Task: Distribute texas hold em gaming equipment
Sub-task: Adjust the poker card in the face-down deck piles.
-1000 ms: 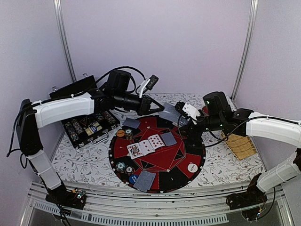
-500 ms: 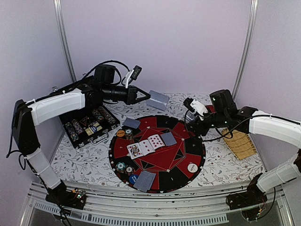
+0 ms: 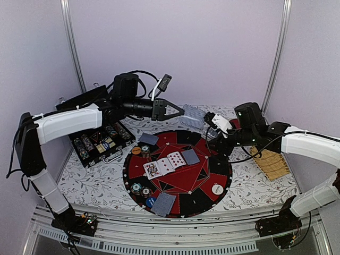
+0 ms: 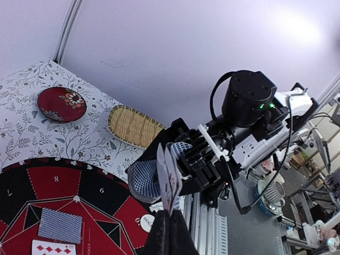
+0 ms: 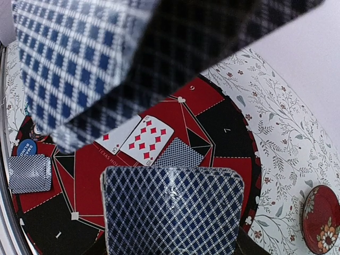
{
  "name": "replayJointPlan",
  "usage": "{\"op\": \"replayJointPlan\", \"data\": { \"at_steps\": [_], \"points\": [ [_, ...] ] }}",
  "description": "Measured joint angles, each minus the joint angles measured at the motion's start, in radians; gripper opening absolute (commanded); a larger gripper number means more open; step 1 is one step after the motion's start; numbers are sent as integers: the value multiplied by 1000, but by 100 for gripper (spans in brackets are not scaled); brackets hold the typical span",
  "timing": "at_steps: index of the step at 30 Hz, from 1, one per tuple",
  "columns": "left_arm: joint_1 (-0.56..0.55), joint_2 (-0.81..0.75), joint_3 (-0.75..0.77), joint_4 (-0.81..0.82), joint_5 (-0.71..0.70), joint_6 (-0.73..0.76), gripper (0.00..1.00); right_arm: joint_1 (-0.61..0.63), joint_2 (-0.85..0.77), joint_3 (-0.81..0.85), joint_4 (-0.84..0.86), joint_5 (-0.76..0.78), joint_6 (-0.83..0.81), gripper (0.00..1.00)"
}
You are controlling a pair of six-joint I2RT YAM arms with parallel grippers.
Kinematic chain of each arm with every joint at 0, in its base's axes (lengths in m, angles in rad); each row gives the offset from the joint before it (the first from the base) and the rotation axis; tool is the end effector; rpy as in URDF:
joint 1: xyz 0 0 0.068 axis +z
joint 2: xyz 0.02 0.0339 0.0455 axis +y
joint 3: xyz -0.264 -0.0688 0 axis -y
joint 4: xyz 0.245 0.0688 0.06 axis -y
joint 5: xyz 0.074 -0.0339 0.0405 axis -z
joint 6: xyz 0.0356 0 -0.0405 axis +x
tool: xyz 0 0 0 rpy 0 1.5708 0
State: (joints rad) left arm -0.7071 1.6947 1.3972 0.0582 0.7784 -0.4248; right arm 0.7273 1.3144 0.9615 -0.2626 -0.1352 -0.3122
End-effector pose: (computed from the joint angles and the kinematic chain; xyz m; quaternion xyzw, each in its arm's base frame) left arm 0.2886 -0.2795 0.3375 0.3344 0.6874 -0.5583 0.3223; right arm 0.2156 0.1983 0.2774 -0.4670 0.7536 0.1532 0.4364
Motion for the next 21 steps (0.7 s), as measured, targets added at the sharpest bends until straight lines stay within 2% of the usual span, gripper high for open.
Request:
{"op": "replayJointPlan", "data": {
  "at_steps": [13, 21],
  "points": [
    [-24, 112, 14, -22, 22, -74, 0, 51, 18, 14, 35, 11, -37, 51],
    [-47, 114, 120, -165, -47, 15, 0, 56, 24, 24, 38, 11, -49, 51]
  ]
}}
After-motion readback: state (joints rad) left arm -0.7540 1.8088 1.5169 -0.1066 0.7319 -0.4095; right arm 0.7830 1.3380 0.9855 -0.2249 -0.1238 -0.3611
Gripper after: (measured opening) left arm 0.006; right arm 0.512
